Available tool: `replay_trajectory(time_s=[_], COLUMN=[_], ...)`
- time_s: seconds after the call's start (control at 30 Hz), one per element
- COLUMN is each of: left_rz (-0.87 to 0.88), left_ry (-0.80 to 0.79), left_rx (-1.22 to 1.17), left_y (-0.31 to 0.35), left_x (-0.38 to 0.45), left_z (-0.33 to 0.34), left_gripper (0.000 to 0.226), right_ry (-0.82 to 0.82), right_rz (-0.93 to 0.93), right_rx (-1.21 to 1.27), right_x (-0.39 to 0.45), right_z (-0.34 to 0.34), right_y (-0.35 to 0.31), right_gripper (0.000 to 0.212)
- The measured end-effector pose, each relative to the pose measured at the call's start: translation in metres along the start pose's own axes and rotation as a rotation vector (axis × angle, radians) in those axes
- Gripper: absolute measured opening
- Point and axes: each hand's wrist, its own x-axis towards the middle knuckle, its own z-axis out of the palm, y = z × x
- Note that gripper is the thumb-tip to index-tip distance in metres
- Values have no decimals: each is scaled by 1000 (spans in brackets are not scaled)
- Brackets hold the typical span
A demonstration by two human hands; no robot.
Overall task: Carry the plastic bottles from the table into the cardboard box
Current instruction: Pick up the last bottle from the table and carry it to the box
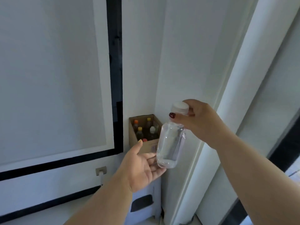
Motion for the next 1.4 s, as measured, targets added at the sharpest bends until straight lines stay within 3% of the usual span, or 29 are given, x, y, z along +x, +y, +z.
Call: replay_trajectory(time_s=[0.37, 0.67, 0.83, 1.1, 1.4], left_rz=[59, 235, 241, 159, 101], left_ry=[155, 296, 311, 360, 380], left_rx=[60, 28, 15, 28, 8], left_y=[140, 199, 208, 213, 213], left_x=[179, 274, 308, 349, 370], left_z=[-7, -37, -57, -92, -120], left_gripper=[84, 79, 76, 74, 72], right_ry=[-24, -192, -316, -516, -760], right_rz=[38, 63, 176, 298, 296], right_rx=[48, 43, -18, -126, -484], right_x=[209, 320, 344, 338, 327], right_z=[73, 146, 193, 266, 323], right_y=[85, 182, 234, 310, 376], right_gripper=[32, 29, 35, 24, 13])
